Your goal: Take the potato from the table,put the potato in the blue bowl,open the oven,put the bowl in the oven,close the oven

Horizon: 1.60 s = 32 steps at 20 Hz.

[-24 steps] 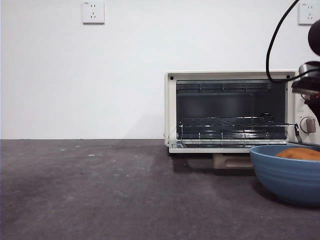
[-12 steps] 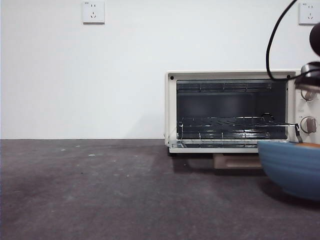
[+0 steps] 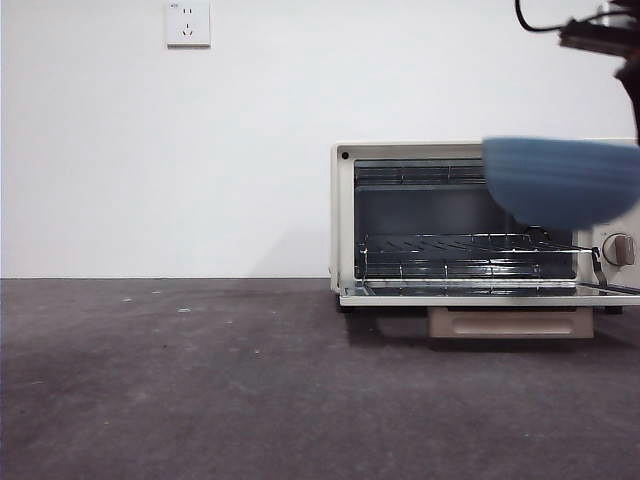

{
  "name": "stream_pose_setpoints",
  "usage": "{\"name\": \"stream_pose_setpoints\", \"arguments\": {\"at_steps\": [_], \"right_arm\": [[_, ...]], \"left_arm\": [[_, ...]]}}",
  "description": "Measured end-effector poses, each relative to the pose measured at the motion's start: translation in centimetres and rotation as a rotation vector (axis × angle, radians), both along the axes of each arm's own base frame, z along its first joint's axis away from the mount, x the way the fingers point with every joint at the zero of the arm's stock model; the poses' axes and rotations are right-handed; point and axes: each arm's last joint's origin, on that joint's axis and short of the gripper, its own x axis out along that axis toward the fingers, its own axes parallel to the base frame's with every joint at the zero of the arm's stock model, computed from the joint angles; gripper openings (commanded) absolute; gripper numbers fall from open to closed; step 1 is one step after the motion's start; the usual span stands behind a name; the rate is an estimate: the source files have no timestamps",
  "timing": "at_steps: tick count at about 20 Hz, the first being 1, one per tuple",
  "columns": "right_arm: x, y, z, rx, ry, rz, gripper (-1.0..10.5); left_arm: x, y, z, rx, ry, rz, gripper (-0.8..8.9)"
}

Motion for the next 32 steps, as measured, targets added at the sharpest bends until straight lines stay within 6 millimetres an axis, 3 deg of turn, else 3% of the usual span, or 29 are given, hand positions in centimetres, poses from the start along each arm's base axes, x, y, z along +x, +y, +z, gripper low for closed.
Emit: {"name": "stream_pose_setpoints", "arguments": {"at_steps": [9,14,20,32], "right_arm": [[8.7,1.1,1.2,0.032,0.022,-0.133,-0.1],[11.6,1.5,0.1,0.033,0.063,-0.234,-0.1],[13.3,1.6,-1.8,0.048,0.096,-0.343,-0.1],[14.0,1.6,-1.6,0.089,0.046,-0.506,0.0]], "left_arm": [[0.4,-0.8,-0.1,0.057,-0.006,0.003,-0.06],[0.2,-1.1,-0.3,0.026,0.087,-0.103,-0.06],[0.2,-1.1,-0.4,0.023,0.103,-0.123,-0.06],[0.2,-1.2,-0.4,0.021,0.107,-0.126,-0.06]]}}
